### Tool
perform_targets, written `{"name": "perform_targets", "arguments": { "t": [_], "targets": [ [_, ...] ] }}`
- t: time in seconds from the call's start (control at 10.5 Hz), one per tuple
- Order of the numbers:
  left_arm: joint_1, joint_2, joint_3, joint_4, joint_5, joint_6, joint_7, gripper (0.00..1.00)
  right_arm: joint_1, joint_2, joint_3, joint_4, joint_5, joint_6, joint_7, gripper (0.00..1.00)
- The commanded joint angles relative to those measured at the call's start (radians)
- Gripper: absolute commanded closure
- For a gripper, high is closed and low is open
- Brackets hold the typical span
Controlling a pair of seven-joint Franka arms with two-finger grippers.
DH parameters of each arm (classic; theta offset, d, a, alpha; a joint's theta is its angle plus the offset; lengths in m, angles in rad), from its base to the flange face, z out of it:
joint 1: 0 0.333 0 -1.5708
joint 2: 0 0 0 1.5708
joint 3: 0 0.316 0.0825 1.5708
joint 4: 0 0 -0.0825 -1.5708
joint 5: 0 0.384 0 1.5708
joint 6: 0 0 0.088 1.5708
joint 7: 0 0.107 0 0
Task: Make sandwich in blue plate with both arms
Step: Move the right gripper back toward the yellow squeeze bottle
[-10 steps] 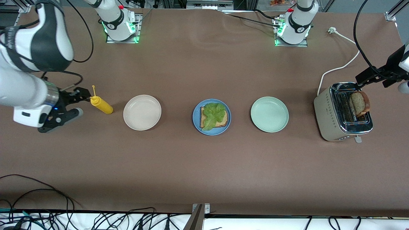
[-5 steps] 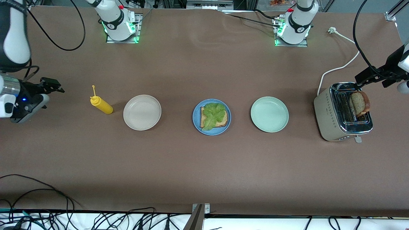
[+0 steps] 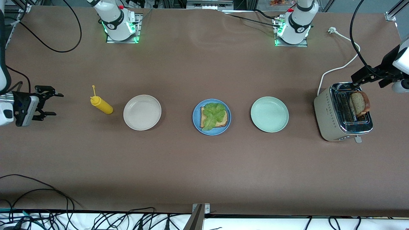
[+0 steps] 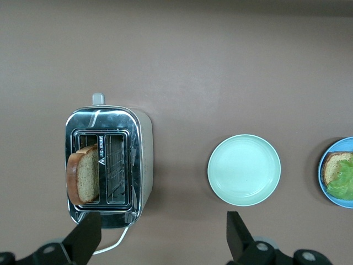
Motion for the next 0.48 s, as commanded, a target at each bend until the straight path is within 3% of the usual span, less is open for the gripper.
{"name": "perform_targets", "arguments": {
  "t": [0.0,0.19,0.38],
  "targets": [
    [0.001,0.001,-0.013,0.024,-0.019,-0.026,-0.005,0.00,-0.033,0.128,0.012,0.008,0.132,0.027,-0.252,0.00],
    [0.001,0.001,-0.015,0.024,-0.019,-0.028,-0.005,0.00,-0.051,0.191,0.015,-0.004,0.234,0.017,-0.426,0.00],
    [0.001,0.001,-0.015,0.024,-0.019,-0.028,-0.005,0.00,-0.068,0.244,0.014,-0.044,0.403,0.029,-0.722,0.00]
  ]
}}
